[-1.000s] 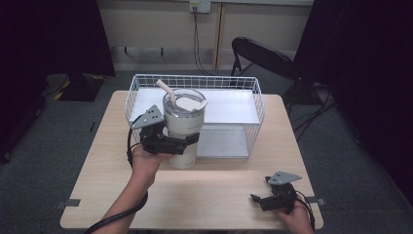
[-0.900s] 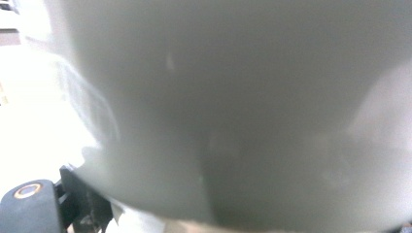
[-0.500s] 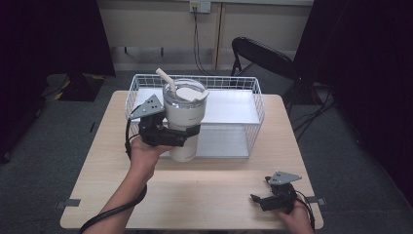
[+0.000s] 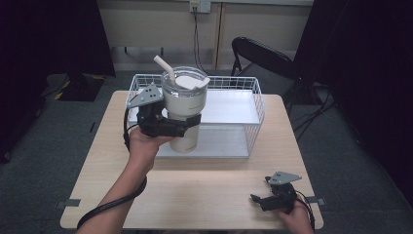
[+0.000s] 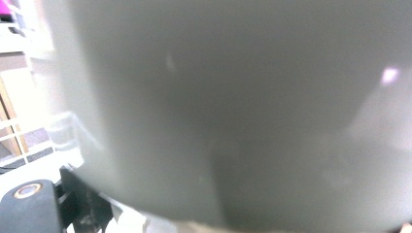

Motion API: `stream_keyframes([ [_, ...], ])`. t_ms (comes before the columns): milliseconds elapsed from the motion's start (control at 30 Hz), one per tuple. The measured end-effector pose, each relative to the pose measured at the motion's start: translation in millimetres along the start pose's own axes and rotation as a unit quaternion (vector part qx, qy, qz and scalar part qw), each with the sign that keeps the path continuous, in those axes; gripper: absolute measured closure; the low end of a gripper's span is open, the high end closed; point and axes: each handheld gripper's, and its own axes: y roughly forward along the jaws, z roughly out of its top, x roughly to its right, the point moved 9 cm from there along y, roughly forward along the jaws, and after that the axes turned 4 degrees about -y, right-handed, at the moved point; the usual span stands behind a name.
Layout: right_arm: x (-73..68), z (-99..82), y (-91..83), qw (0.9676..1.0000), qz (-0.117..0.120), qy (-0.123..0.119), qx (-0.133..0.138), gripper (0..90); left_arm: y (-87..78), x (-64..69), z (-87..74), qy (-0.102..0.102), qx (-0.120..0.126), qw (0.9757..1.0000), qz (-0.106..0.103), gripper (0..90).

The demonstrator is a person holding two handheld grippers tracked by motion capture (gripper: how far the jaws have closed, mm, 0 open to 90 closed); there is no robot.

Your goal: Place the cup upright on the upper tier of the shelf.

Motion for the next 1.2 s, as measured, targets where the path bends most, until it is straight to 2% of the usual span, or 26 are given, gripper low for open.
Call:
stream_keyframes([
  [267, 0.0, 0.0, 0.0, 1.0, 0.0, 0.0, 0.0, 8.9, 0.7, -2.9, 12.8, -0.007, 0.006, 1.0, 0.002, 9.6],
  [767, 0.2, 0.0, 0.0, 1.0, 0.0, 0.0, 0.0, 8.9, 6.3, -13.5, 34.9, -0.002, 0.009, 0.9998, 0.016, 9.6],
  [1200, 0.1, 0.0, 0.0, 1.0, 0.0, 0.0, 0.0, 8.9, 18.2, -20.5, 43.5, 0.0, 0.01, 0.9996, 0.027, 9.6],
])
